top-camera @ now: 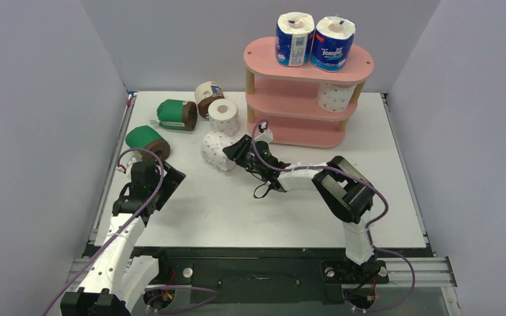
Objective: Place and organize the paper towels onto the shelf
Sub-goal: Adjust the paper towel at the center of the board.
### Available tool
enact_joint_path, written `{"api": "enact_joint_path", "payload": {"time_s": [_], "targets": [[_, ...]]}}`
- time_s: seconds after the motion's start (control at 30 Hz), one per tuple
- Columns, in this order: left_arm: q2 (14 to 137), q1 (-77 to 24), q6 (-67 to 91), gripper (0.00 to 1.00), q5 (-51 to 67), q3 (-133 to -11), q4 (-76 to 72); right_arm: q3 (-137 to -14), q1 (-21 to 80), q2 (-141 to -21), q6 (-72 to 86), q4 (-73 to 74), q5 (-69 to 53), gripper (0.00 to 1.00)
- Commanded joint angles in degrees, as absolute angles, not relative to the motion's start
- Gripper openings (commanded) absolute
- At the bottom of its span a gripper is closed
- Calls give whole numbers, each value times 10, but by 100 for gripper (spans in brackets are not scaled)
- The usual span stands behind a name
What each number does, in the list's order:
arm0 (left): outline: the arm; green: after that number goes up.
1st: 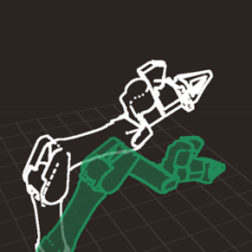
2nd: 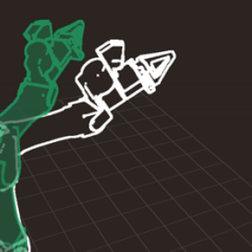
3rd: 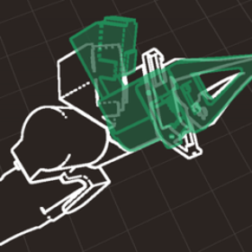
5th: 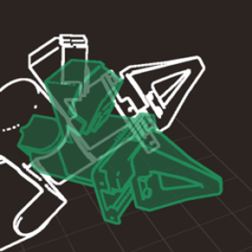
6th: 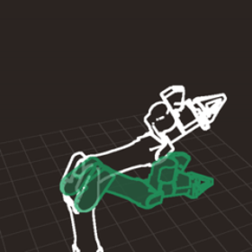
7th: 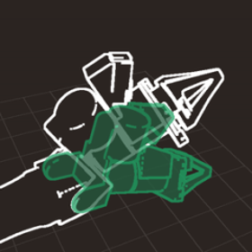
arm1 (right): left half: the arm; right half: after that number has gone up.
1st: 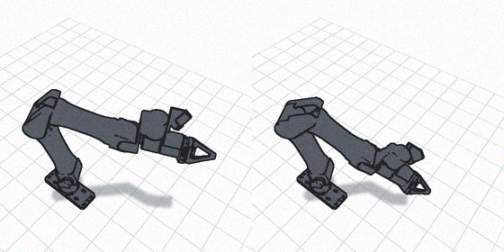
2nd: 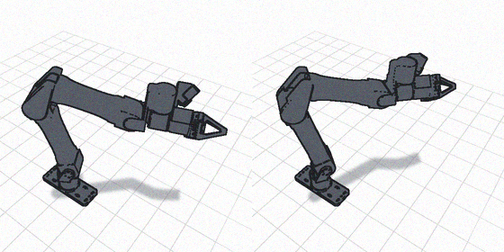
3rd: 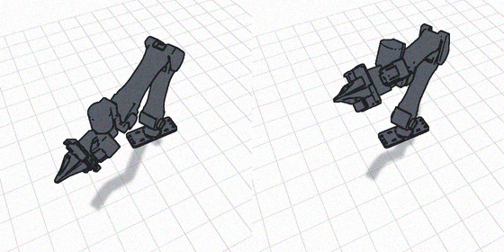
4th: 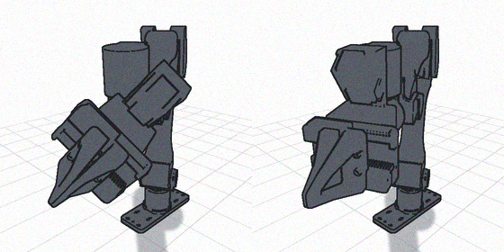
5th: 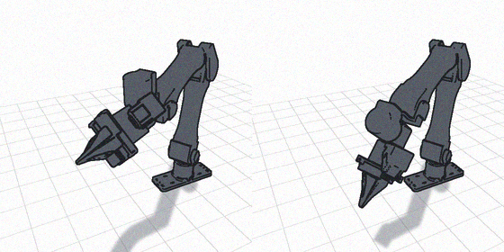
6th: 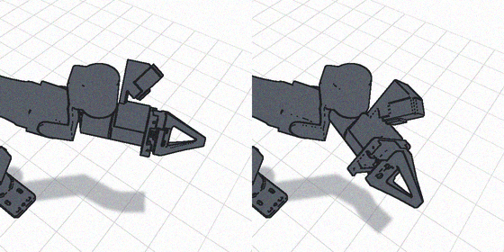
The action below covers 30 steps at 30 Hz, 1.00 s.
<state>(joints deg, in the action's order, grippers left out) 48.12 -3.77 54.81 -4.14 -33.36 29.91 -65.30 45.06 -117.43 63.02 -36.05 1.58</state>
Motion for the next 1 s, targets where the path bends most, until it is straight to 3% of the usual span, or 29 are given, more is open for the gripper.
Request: {"api": "enact_joint_path", "payload": {"time_s": [0.0, 0.23, 0.43, 0.67, 0.97], "targets": [[464, -38, 539, 100, -29, -343, 301, -596, 448, -1026, 542, -324, 49, 22], [464, -37, 549, 100, -3, -331, 267, -533, 458, -847, 369, -81, 78, 21], [471, -40, 548, 100, 132, -293, 147, -530, 528, -710, 237, 145, 217, 22], [511, -86, 536, 100, 133, -297, 88, -583, 599, -700, 177, 343, 328, 23], [608, -186, 502, 100, 102, -357, 99, -634, 634, -754, 146, 390, 367, 23]]}}
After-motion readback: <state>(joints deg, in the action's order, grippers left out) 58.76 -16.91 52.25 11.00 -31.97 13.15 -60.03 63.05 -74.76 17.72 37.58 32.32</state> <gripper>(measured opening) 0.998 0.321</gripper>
